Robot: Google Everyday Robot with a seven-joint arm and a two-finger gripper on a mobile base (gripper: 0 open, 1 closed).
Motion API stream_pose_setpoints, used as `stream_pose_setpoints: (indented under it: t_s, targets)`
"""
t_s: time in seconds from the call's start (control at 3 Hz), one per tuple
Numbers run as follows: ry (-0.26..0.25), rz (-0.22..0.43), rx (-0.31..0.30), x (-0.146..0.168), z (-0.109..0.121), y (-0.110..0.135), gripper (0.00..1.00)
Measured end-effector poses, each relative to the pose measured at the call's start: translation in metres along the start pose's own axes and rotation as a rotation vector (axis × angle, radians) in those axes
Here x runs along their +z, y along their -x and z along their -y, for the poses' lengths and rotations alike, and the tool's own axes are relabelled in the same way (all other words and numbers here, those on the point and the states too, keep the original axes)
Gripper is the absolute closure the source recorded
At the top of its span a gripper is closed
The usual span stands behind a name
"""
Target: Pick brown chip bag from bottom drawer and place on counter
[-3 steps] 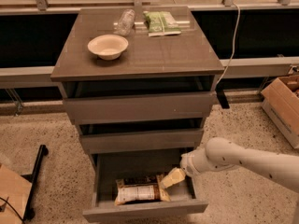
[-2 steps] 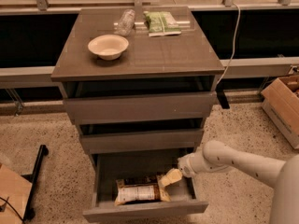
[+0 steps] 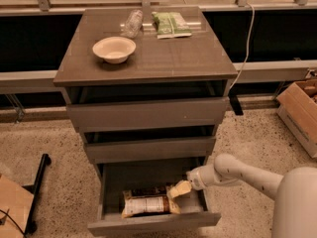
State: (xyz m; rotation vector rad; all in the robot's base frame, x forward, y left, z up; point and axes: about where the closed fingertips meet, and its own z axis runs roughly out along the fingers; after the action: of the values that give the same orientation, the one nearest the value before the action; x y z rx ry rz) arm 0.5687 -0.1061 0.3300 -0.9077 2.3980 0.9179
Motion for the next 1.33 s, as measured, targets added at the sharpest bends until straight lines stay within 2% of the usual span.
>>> stream_pose_setpoints:
  t_s: [0.33, 0.67, 1.0, 1.33]
  targets:
    - [0.0, 0.009, 0.026, 0.023, 0.001, 0.0, 0.0]
    - [0.026, 0.017, 0.072, 0.056, 0.01, -0.005, 0.0]
    - [0.054, 0.004, 0.121, 0.086, 0.022, -0.015, 0.0]
    - [0.063, -0.025, 0.191, 0.115, 0.033, -0.035, 0.0]
